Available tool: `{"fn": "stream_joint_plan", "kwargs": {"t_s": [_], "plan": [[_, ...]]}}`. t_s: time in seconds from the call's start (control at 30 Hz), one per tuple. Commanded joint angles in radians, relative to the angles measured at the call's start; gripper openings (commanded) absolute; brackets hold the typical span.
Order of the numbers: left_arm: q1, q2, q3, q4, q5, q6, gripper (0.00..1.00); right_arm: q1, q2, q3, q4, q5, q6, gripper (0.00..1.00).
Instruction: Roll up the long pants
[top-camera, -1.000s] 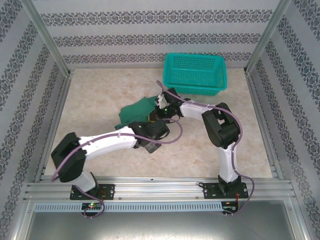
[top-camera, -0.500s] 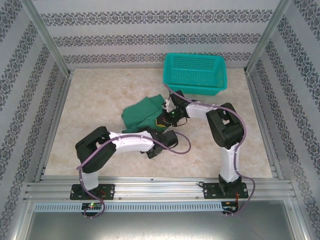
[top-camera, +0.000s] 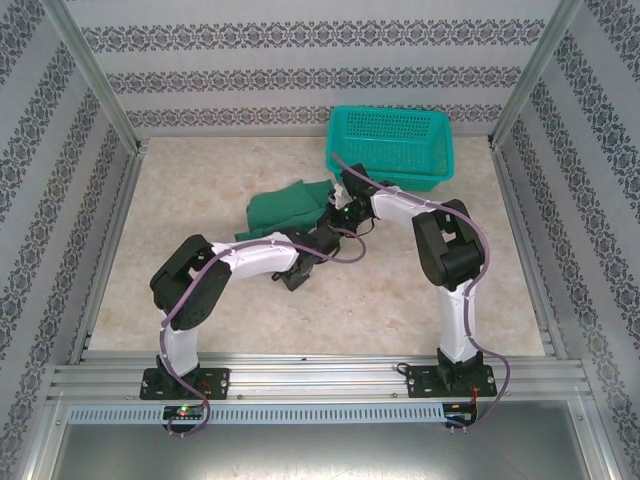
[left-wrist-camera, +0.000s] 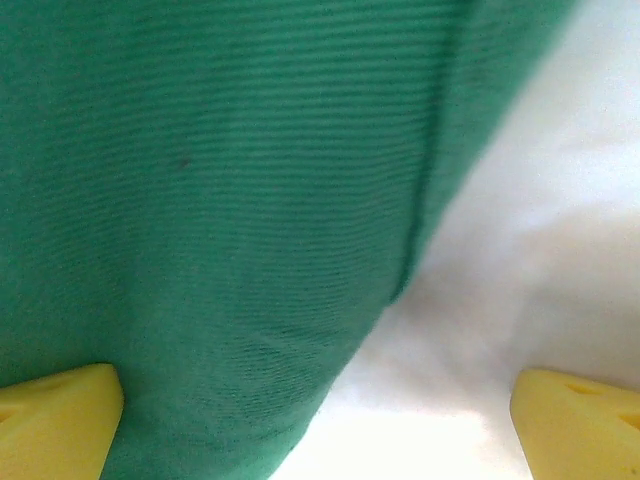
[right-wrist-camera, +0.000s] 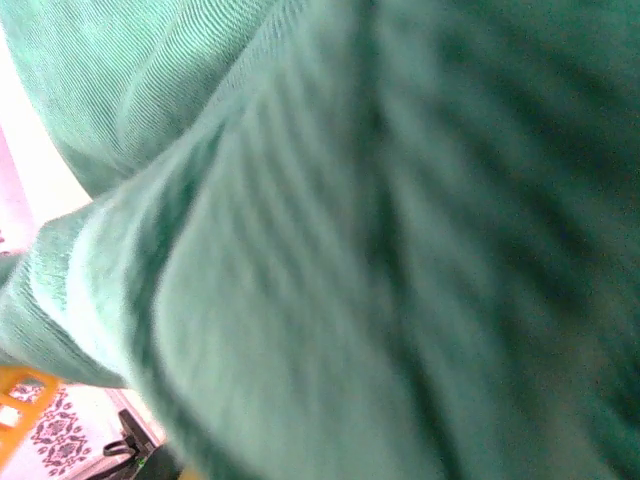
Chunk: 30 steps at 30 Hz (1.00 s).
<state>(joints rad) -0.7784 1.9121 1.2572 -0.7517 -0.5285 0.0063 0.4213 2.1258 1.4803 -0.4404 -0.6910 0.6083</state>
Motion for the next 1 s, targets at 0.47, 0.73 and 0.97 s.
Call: {"fn": "stream_joint_plan", "kwargs": {"t_s": [0.47, 0.73, 0.97], "plan": [[0.1, -0.065, 0.066, 0.011, 0.008, 0.03, 1.0, 0.007, 0.099, 0.126, -0.167, 0.145, -0.061, 0.01], [0.205, -0.048, 0.188, 0.0, 0.195, 0.001, 1.0, 0.011, 0.077, 0.162, -0.213, 0.149, -0.079, 0.01], [0.28, 0.104, 0.32, -0.1, 0.341, 0.058, 1.0, 0.013, 0.06, 0.134, -0.196, 0.151, -0.071, 0.01]]}}
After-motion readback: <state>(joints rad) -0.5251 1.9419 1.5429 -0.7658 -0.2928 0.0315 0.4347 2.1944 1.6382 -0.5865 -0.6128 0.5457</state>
